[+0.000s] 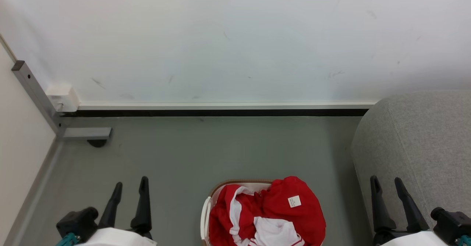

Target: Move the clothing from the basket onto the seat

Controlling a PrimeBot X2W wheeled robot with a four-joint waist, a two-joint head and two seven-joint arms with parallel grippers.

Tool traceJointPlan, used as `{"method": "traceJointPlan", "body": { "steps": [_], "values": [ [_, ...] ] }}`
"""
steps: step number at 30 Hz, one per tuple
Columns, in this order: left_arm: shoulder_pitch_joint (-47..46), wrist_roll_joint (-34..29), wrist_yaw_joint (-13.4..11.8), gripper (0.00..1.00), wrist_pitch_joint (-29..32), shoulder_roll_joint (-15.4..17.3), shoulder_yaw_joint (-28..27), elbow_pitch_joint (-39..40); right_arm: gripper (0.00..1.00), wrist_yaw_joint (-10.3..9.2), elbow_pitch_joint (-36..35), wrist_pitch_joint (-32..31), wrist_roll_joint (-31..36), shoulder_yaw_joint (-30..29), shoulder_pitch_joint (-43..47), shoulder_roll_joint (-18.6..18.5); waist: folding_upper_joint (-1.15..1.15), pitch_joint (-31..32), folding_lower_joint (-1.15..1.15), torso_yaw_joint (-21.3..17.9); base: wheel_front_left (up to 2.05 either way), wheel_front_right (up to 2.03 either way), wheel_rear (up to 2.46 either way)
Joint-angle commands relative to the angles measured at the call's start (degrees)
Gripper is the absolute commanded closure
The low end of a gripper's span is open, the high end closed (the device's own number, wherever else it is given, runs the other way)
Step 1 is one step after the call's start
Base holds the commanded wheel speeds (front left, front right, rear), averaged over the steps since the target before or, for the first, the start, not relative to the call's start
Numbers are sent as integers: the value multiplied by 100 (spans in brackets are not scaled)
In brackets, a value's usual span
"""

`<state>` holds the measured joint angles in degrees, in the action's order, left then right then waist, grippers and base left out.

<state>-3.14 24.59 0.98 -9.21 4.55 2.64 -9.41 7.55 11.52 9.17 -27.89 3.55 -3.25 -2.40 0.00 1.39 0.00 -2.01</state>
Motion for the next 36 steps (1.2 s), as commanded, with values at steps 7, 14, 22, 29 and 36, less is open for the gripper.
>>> {"method": "traceJointPlan", "body": {
  "steps": [7,14,22,29,36],
  "values": [
    [35,-495,-20,0,-147,76,45,16,0,-8,21,151,409,81,-6,-57,0,37,0,-42,0,0,0],
    [57,-859,-23,0,-233,83,77,11,0,-9,6,236,636,95,15,-61,0,62,0,-51,0,0,0],
    [80,-1221,-9,0,-329,65,54,-55,0,-9,-34,333,942,147,32,-64,0,56,0,-47,0,0,0],
    [97,-1545,-4,0,-422,40,39,-43,0,-10,-33,413,1177,201,46,-66,0,61,0,-47,0,0,0],
    [112,-1856,18,0,-488,24,18,-11,0,-11,-34,493,1416,241,43,-68,0,60,0,-41,0,0,0]
  ]
}}
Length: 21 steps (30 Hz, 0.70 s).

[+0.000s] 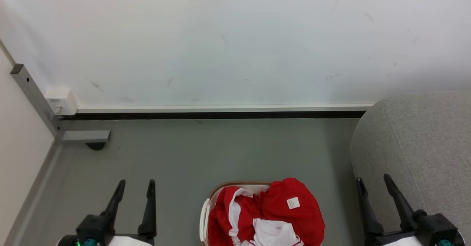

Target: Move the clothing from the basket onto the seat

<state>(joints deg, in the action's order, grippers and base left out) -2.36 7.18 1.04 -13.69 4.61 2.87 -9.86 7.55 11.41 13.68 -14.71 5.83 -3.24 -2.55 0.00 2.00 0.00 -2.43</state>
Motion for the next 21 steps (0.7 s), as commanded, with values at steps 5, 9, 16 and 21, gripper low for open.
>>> {"method": "traceJointPlan", "body": {
  "steps": [5,9,16,21],
  "values": [
    [34,-311,39,0,-93,-4,-25,22,0,-11,8,95,260,35,38,-53,0,1,0,3,0,0,0],
    [40,-473,33,0,-126,-23,-30,16,0,-12,39,127,388,51,36,-54,0,10,0,1,0,0,0],
    [44,-568,65,0,-149,-55,-74,-5,0,-12,73,147,416,67,18,-53,0,24,0,-11,0,0,0],
    [40,-566,79,0,-149,-74,-104,-4,0,-12,92,147,384,72,-1,-53,0,25,0,-26,0,0,0]
  ]
}}
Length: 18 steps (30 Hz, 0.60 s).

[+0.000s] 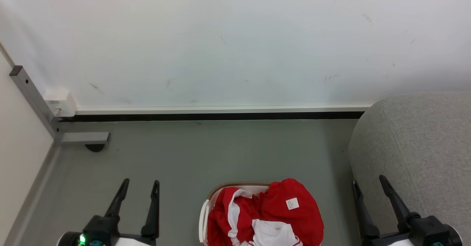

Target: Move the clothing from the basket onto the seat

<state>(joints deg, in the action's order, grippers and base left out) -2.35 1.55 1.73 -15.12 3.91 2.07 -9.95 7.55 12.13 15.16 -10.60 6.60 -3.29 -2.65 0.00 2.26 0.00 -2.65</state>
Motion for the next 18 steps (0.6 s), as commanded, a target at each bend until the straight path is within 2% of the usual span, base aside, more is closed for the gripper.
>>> {"method": "traceJointPlan", "body": {
  "steps": [1,18],
  "values": [
    [36,-6,16,0,-6,-7,-30,3,0,-12,22,0,-31,-4,1,-43,0,0,0,-7,0,0,0],
    [-141,201,104,0,-6,-65,-172,69,0,-12,-77,-1,-122,-148,-61,-36,0,-177,0,-327,0,0,0]
  ]
}}
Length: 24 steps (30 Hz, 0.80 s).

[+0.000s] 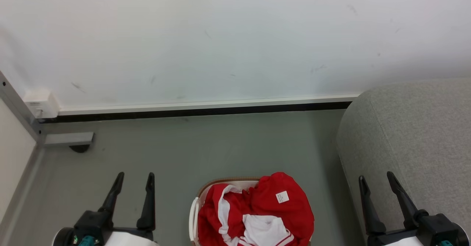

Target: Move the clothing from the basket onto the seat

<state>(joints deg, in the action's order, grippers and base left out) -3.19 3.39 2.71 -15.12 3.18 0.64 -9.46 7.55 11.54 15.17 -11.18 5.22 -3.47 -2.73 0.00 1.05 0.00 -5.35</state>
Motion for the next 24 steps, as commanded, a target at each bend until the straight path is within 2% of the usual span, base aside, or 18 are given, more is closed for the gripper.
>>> {"method": "traceJointPlan", "body": {
  "steps": [1,6,18,24],
  "values": [
    [-83,59,26,0,-6,3,-38,36,0,-12,-26,-2,-71,-22,-49,-29,0,-86,0,-89,0,0,0],
    [-219,107,129,0,-6,-8,-24,2,0,-12,-68,-2,-39,-44,-122,-28,0,-309,0,-259,0,0,0],
    [-1046,-88,342,0,-5,117,112,-478,0,-12,-404,-3,-123,-146,-635,-27,0,-1491,0,-700,0,0,0],
    [-1708,-227,415,0,-5,384,331,-991,0,-12,-599,-3,-278,-96,-916,-26,0,-2222,0,-943,0,0,0]
  ]
}}
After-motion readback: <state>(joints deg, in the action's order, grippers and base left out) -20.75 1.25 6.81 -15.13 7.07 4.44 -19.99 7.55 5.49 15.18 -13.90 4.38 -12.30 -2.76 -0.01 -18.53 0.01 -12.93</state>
